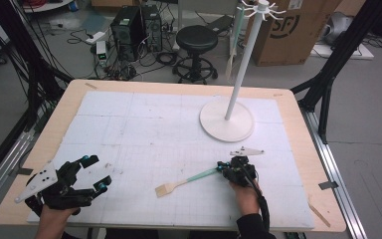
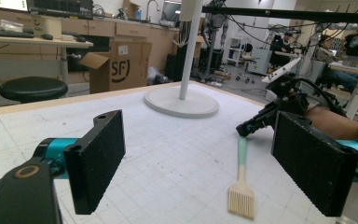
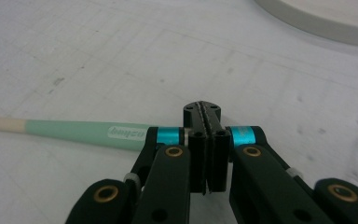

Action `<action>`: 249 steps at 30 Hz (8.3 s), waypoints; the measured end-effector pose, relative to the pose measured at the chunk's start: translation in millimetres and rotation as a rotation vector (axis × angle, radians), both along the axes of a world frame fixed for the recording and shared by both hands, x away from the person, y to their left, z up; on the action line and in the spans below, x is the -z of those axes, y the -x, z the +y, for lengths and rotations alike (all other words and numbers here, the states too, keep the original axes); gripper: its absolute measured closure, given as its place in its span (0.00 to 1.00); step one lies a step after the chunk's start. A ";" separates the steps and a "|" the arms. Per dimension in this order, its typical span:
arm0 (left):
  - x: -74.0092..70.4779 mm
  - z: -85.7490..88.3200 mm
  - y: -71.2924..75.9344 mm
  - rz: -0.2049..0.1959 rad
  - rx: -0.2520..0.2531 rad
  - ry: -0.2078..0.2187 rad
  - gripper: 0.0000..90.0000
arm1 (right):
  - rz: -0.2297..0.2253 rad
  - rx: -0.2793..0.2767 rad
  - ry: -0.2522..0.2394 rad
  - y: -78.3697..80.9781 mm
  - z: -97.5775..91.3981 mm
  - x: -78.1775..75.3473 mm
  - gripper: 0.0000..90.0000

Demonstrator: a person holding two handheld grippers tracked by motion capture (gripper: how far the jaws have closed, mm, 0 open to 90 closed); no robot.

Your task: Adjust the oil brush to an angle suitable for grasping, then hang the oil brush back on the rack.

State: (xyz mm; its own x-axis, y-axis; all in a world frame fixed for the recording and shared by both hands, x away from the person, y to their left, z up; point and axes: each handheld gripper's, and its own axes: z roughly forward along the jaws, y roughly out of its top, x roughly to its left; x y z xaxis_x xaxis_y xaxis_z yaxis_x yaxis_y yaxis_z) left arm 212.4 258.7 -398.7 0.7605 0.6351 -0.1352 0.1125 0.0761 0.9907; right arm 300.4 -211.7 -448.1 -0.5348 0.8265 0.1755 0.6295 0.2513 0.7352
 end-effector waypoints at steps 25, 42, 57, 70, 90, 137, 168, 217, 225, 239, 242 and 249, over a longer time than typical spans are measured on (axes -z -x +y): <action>-5.1 -19.4 -6.8 -0.002 0.022 0.019 0.19 | -0.373 0.069 -0.114 88.7 -95.6 -47.2 0.38; -8.2 -33.6 -13.2 0.008 0.049 -0.011 0.20 | -0.417 0.043 -0.097 117.5 -103.7 -63.3 0.21; -10.4 -46.9 -17.5 0.017 0.079 -0.017 0.19 | -0.421 0.055 -0.108 120.0 -101.3 -69.8 0.21; -11.8 -76.8 -30.8 0.054 0.119 -0.076 0.21 | -0.402 0.025 -0.092 117.0 -89.5 -64.6 0.21; 16.0 -167.9 -61.3 0.216 0.260 -0.419 0.41 | -0.420 0.034 -0.111 128.9 -101.0 -68.7 0.21; 14.5 -182.0 -49.3 0.225 0.271 -0.420 0.91 | -0.378 -0.017 -0.183 120.1 -82.8 -57.6 0.21; -26.5 -202.3 2.6 -0.026 0.361 -0.186 0.91 | -0.356 -0.268 -0.575 100.5 -13.2 -87.7 0.46; -35.4 -193.9 0.5 0.006 0.629 -0.080 0.94 | -0.457 -0.591 -0.590 105.9 10.2 -120.0 0.86; -35.4 -179.7 -5.3 -0.031 0.486 -0.108 0.53 | -0.499 -0.560 -0.581 95.3 5.0 -130.6 0.92; -30.9 -100.1 -33.7 -0.019 0.195 -0.099 0.22 | -0.493 -0.490 -0.489 6.2 -40.1 -188.3 0.92; -30.5 -88.7 -35.9 -0.023 0.160 -0.111 0.22 | -0.501 -0.477 -0.491 -11.9 -48.6 -203.1 0.92; -33.1 -61.1 -36.4 -0.023 0.092 -0.085 0.23 | -0.511 -0.456 -0.513 -53.7 -67.7 -236.5 0.92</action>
